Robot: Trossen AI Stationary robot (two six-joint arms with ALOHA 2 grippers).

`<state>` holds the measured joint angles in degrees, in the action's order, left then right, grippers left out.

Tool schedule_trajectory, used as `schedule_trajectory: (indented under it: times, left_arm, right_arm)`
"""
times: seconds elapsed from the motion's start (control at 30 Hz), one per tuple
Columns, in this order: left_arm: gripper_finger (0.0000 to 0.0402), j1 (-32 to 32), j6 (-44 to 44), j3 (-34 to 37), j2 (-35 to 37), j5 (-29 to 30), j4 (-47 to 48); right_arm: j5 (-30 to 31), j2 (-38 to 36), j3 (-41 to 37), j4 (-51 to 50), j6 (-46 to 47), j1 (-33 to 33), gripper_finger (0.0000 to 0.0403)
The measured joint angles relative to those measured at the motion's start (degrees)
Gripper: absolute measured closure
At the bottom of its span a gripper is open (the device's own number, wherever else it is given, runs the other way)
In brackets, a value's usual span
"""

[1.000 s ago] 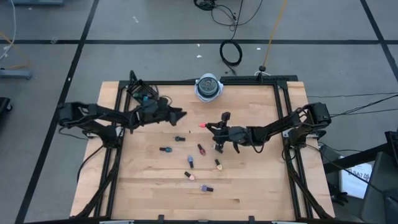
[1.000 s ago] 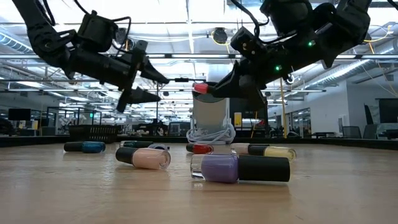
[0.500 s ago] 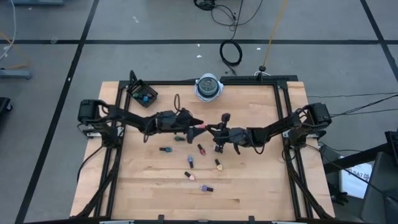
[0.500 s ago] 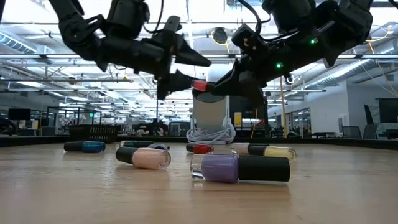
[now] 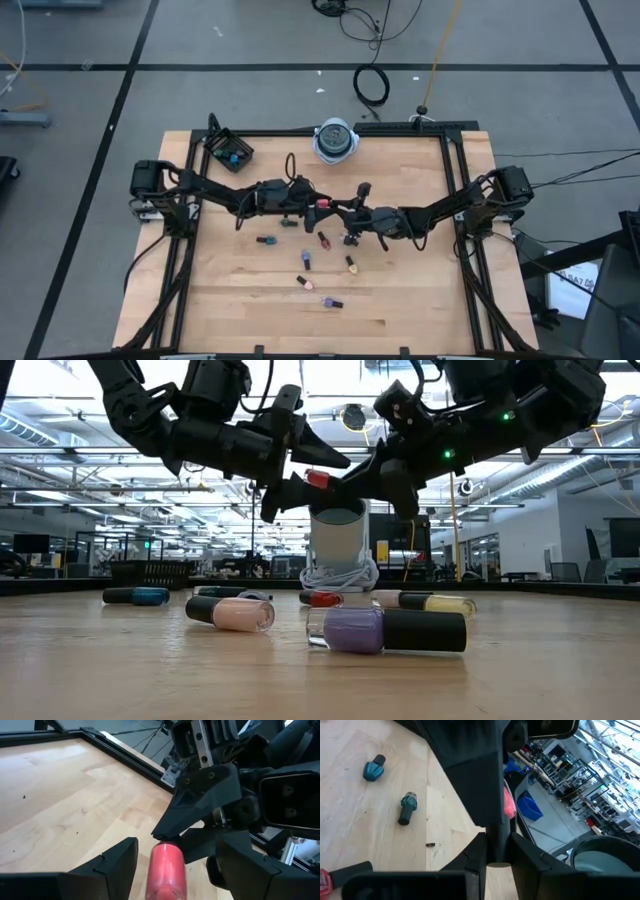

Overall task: Pick & Place Nail Polish
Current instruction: Put the pink nail polish bottle into the black bin

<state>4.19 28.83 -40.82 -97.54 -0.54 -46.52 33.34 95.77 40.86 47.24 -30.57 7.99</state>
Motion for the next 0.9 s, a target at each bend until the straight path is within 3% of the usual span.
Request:
schedule_trajectory:
  times: [0.17, 0.43, 0.6, 0.9]
  left_arm:
    - [0.0179, 0.0, 1.6, 0.0, 0.0, -0.02, -0.11]
    - [0.035, 0.89, 1.01, 0.0, -0.01, -2.67, 0.32]
    - [0.0348, 2.35, -0.27, 0.0, 0.0, -4.83, 0.12]
    - [0.0348, 6.2, -6.43, 0.02, 4.5, -3.77, 7.59]
  right_arm:
    - [1.01, 0.0, 0.0, -0.36, 0.18, 0.0, 0.0352]
    - [1.85, 0.0, 0.0, -0.28, -0.16, 0.07, 0.0352]
    - [1.92, 0.0, 0.0, -0.28, -0.04, 0.0, 0.0342]
    - [2.4, -1.44, -0.11, -6.32, 13.93, 0.66, 0.0227]
